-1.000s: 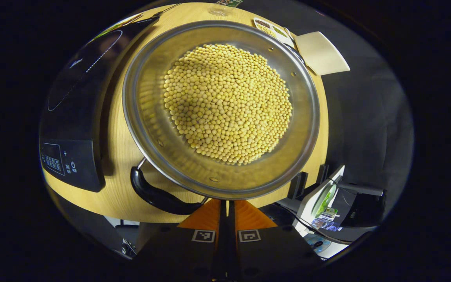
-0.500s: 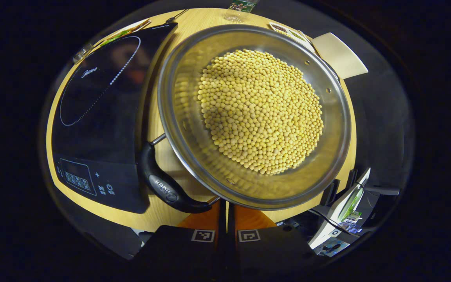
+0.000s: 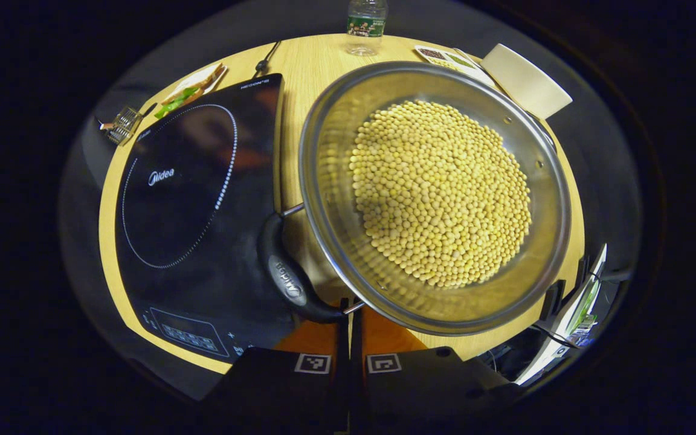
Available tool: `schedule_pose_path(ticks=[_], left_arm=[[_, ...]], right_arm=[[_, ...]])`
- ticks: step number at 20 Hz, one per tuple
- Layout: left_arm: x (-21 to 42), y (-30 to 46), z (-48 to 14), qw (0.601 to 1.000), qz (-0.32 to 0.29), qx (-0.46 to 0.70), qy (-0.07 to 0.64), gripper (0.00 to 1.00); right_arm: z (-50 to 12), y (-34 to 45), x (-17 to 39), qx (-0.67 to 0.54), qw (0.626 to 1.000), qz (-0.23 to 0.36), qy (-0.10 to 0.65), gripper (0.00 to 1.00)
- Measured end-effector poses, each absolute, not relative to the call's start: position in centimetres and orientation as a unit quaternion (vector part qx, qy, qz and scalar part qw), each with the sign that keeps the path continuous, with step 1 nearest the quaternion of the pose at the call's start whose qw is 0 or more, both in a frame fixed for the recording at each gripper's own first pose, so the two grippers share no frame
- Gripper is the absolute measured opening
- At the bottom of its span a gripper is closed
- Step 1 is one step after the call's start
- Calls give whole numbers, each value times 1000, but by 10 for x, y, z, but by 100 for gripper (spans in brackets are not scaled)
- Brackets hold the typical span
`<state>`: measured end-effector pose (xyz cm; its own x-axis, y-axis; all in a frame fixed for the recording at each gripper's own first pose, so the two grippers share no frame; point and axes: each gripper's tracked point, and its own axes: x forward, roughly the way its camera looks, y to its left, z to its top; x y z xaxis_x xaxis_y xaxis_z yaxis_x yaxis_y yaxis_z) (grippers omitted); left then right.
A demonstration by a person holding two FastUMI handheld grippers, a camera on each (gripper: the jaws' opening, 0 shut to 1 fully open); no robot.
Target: First push the handle of the pot to place it horizontally, then grasp the pot with both hands and set it on the induction cooktop.
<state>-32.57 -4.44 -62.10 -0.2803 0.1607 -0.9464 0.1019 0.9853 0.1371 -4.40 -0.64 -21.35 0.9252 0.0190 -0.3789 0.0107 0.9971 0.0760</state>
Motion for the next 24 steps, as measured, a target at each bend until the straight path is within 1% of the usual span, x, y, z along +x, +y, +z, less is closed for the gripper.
schedule_pose_path(ticks=[5, 9, 10, 11, 12, 17, 21, 24], left_arm=[[-293, -30, -625, 630, 18, 120, 767, 8], [-269, -19, -623, 649, 2, 142, 747, 8], [-259, -18, -622, 655, -4, 148, 741, 8], [-255, -17, -622, 659, -9, 152, 736, 8], [-250, -14, -622, 664, -14, 154, 731, 8], [-226, -6, -629, 690, -36, 176, 701, 8], [-205, -3, -633, 711, -42, 177, 679, 8], [-207, -10, -626, 720, -47, 145, 677, 8]], right_arm=[[-224, 5, -44, 38, 977, 8, 210, 94], [-236, 11, -46, 32, 973, 5, 229, 94], [-239, 12, -47, 32, 972, 4, 234, 97], [-241, 14, -47, 35, 970, 3, 239, 97], [-243, 16, -47, 38, 969, 1, 243, 94], [-260, 29, -51, 50, 961, 1, 271, 94], [-277, 43, -50, 47, 955, 7, 292, 94], [-303, 60, -49, 47, 945, 14, 323, 94]])
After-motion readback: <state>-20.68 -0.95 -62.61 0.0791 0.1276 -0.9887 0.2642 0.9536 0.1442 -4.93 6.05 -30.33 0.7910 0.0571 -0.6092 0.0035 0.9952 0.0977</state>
